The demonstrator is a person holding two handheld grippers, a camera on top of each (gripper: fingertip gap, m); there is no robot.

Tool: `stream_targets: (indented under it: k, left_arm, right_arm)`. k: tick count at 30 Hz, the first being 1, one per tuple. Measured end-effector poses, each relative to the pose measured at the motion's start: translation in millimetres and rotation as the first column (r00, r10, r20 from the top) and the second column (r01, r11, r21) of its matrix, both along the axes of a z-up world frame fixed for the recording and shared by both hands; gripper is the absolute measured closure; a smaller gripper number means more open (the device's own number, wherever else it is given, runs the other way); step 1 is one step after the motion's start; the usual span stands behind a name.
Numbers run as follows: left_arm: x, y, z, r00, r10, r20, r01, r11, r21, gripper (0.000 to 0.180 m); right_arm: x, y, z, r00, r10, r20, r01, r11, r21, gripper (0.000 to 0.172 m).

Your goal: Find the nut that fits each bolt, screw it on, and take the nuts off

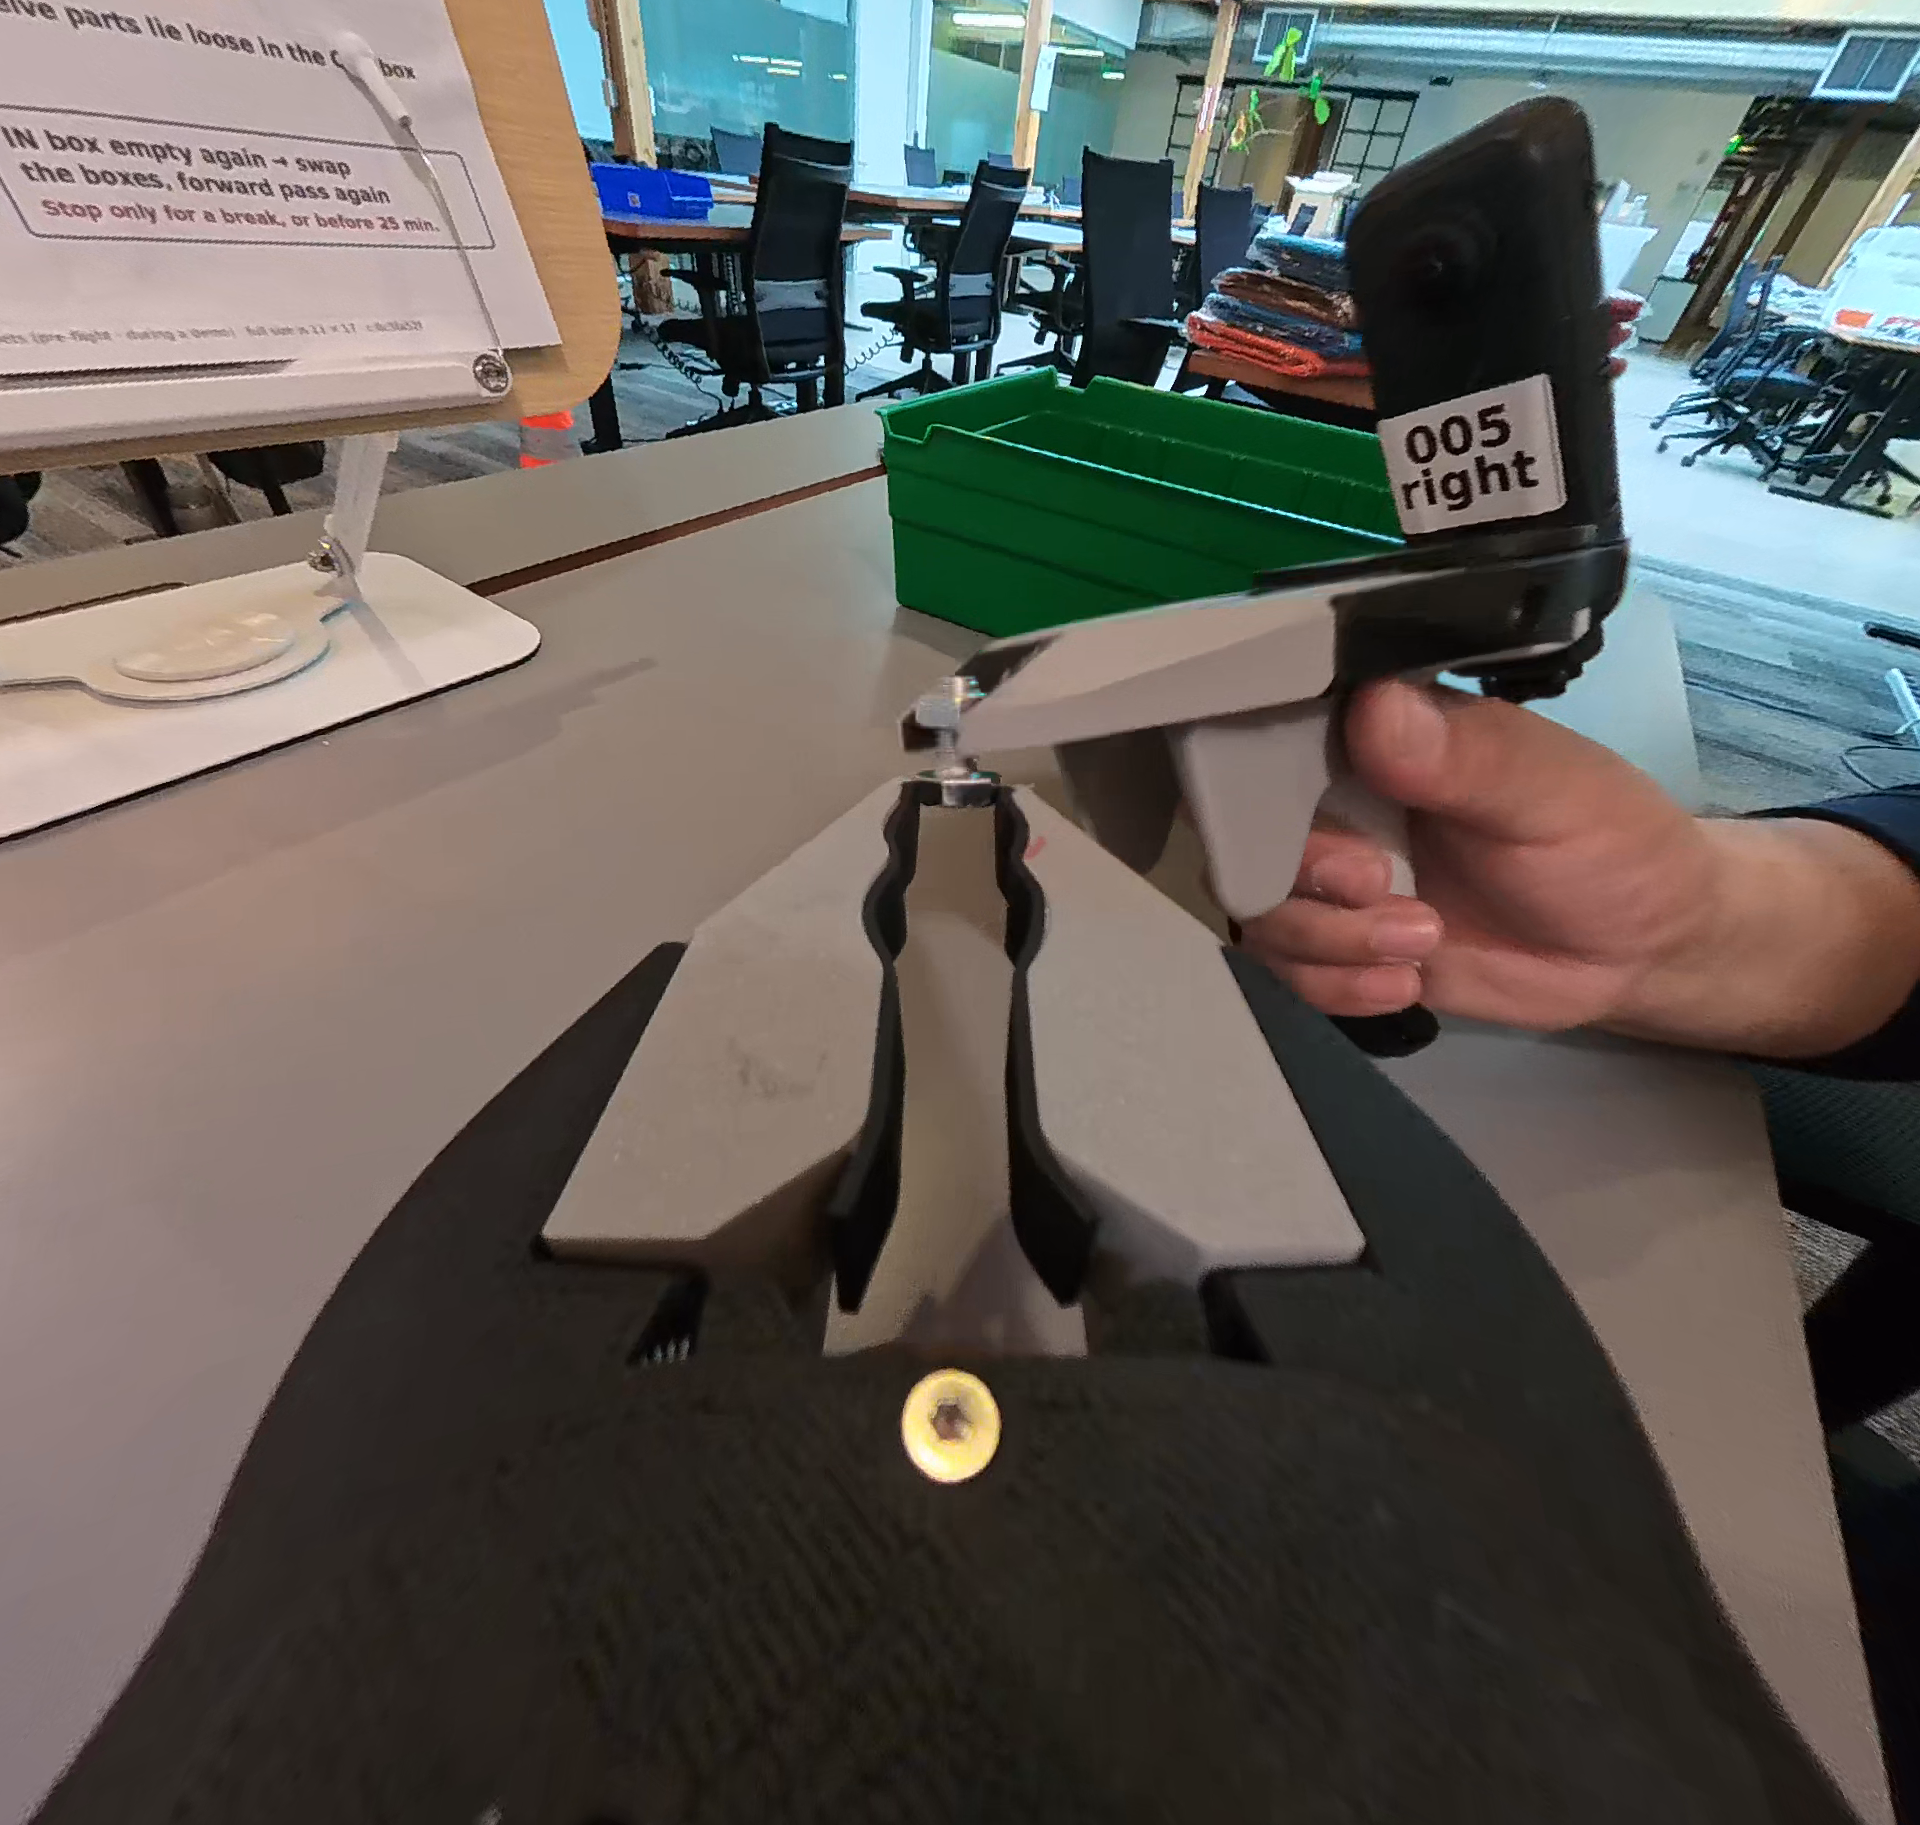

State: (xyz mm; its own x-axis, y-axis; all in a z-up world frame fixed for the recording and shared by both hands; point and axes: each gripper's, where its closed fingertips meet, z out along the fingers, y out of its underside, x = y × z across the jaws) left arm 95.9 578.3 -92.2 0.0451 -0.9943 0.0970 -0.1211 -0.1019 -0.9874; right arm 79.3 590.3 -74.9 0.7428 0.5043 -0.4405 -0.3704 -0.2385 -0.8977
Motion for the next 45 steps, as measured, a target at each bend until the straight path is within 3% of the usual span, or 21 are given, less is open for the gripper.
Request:
stream_targets:
  k: [8, 10, 19, 22, 27, 33, 39, 43, 45]
  left_arm:
    - [1.7, -2.9, -2.8, 1.0, -0.028, -0.002, 0.028, 1.0, -0.001, 0.166]
    - [1.9, 0.8, -7.1, 0.999, 0.002, -0.032, -0.001, 0.999, 0.034, 0.152]
    - [1.5, 5.0, -12.2, 0.996, 0.054, -0.074, -0.046, 0.994, 0.097, 0.164]
    - [1.0, 8.3, -10.5, 0.997, 0.055, -0.059, -0.051, 0.996, 0.071, 0.167]
    - [-0.5, 5.9, -5.0, 0.998, 0.043, -0.042, -0.04, 0.996, 0.083, 0.167]
    - [6.9, -22.0, -4.3, 0.997, -0.051, -0.057, 0.058, 0.99, 0.131, 0.167]
    - [-3.4, 2.1, 1.8, 0.999, 0.018, -0.035, -0.014, 0.994, 0.109, 0.167]
    - [1.3, -10.0, 0.8, 0.999, -0.025, -0.041, 0.03, 0.994, 0.108, 0.167]
    - [4.3, -17.4, 1.3, 0.998, -0.041, -0.045, 0.047, 0.99, 0.13, 0.168]
  right_arm:
    - [-3.5, -2.2, -5.1, 0.997, 0.037, 0.066, -0.036, 0.999, -0.003, 0.161]
    - [-6.5, -3.0, -5.3, 0.996, 0.053, 0.066, -0.053, 0.999, -0.006, 0.161]
    - [-7.5, 1.6, -12.3, 0.985, -0.021, 0.173, 0.022, 1.0, -0.002, 0.161]
    - [-1.1, -0.8, -0.6, 0.984, -0.071, 0.163, 0.062, 0.996, 0.064, 0.144]
    - [-10.6, -6.2, 0.0, 0.987, -0.015, 0.158, 0.003, 0.997, 0.072, 0.145]
    - [-31.2, -6.7, 5.8, 0.988, 0.102, 0.112, -0.112, 0.99, 0.082, 0.131]
    - [-13.4, -11.9, 14.1, 0.985, 0.01, 0.172, -0.033, 0.991, 0.131, 0.134]
    - [-29.3, -9.2, 14.8, 0.986, 0.059, 0.158, -0.08, 0.988, 0.129, 0.125]
    - [-31.1, -7.1, 13.8, 0.984, 0.067, 0.165, -0.088, 0.989, 0.12, 0.129]
